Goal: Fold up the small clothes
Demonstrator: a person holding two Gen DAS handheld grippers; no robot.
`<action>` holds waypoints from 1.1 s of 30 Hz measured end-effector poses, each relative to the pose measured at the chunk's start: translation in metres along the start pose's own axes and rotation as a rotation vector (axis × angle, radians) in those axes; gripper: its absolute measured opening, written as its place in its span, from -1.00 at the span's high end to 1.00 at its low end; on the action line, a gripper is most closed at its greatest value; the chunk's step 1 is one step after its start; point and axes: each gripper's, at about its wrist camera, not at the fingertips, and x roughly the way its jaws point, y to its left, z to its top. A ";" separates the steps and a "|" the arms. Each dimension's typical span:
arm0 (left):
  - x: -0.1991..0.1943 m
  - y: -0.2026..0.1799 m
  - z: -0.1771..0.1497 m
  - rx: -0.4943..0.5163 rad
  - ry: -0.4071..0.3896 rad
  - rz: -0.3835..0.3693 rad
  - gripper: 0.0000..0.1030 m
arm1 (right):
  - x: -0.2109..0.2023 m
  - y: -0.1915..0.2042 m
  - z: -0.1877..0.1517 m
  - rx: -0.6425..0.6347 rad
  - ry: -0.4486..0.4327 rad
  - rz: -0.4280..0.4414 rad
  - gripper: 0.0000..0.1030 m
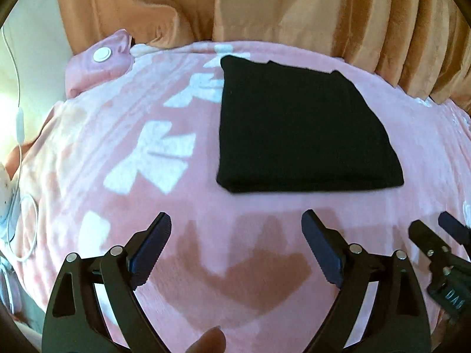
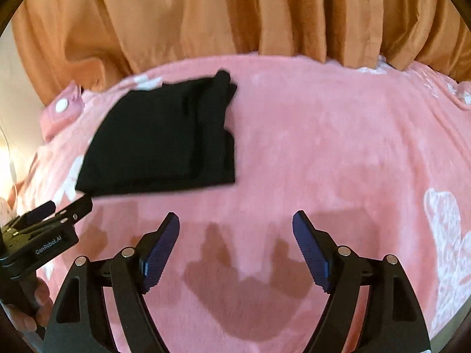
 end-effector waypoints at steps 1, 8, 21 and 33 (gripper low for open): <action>-0.001 -0.002 -0.003 0.007 -0.002 0.001 -0.70 | -0.002 0.003 -0.003 -0.020 -0.005 -0.006 -0.49; 0.001 -0.008 -0.017 0.017 0.015 0.016 -0.70 | -0.006 0.024 -0.011 -0.101 -0.028 -0.011 -0.51; 0.006 -0.011 -0.015 0.020 0.014 0.040 -0.70 | 0.003 0.025 -0.013 -0.085 0.013 0.008 -0.52; 0.004 -0.014 -0.018 0.027 -0.012 0.061 -0.69 | 0.004 0.023 -0.014 -0.081 0.028 0.011 -0.52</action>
